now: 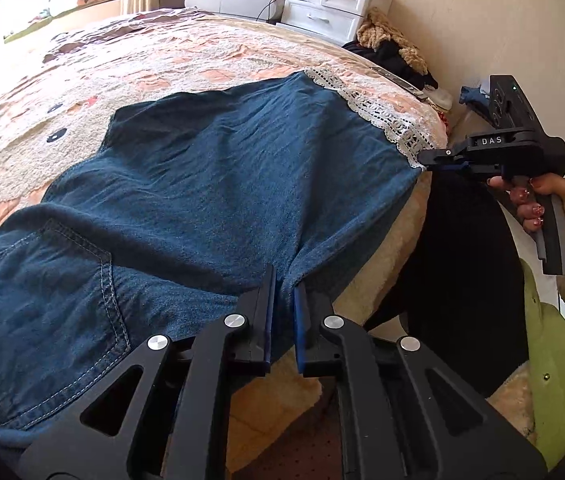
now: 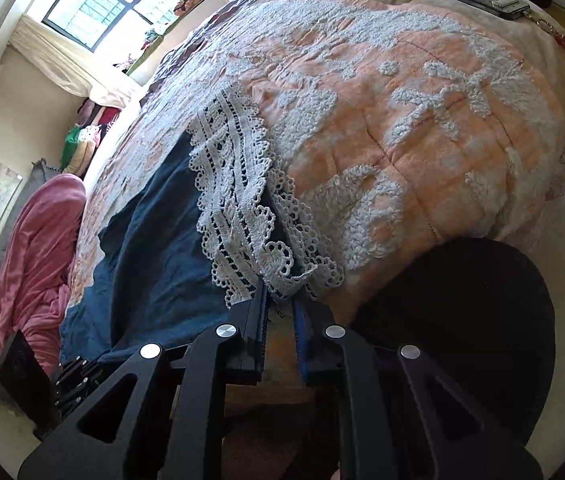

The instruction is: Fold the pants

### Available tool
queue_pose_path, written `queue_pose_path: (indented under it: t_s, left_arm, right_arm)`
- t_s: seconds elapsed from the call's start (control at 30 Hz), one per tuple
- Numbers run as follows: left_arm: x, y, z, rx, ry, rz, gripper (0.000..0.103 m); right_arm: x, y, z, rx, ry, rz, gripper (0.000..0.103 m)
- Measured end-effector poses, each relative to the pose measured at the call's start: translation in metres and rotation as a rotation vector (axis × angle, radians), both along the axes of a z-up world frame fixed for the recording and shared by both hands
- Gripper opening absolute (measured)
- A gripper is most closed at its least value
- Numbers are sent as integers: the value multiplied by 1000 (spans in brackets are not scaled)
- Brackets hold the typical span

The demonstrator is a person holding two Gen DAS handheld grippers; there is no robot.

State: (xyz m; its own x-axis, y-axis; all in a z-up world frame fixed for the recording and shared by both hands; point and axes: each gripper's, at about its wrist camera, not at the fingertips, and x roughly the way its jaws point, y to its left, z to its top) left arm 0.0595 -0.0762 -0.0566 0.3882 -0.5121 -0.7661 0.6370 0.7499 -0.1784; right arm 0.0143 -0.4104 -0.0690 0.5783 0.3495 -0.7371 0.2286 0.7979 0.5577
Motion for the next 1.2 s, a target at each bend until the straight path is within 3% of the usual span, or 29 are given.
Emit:
queue_pose_path:
  t_s: [0.07,0.17,0.23,0.4,0.53,0.6,0.7,0.77,0.9,1.0,1.2]
  left_arm:
    - [1,2,-2,-13,9,6,4]
    - [1,5,-2,-32,12,5,5]
    - [0,5,-2,-41,10,3,6]
    - [-8,4,0,-72,17,-22,33]
    - [-20,15,15,-109,10,11,48]
    - [-27,33,27,-137,-11,61,52]
    - [-31,73,40,-136,-39,219,60]
    - [-31,107,46,-131,-36,361,60]
    - [-30,169,43,-160,18,597,61]
    - [-29,189,38,-268,68,649,60]
    - [-36,196,49,-287,25,707,61]
  right_arm:
    - [-1,-3,2,14,0,5,13]
    - [-6,-8,13,-18,-6,4,30]
    - [-12,-14,25,-63,-37,-15,31]
    - [-13,0,57,-147,-162,46,39]
    - [8,59,58,-151,-200,264,39]
    - [19,92,54,-178,-194,388,39]
    - [26,132,40,-282,-182,526,39]
    - [27,149,25,-356,-137,576,40]
    - [18,155,7,-387,-110,606,41]
    - [15,148,14,-350,-122,594,41]
    - [19,146,38,-345,-195,584,41]
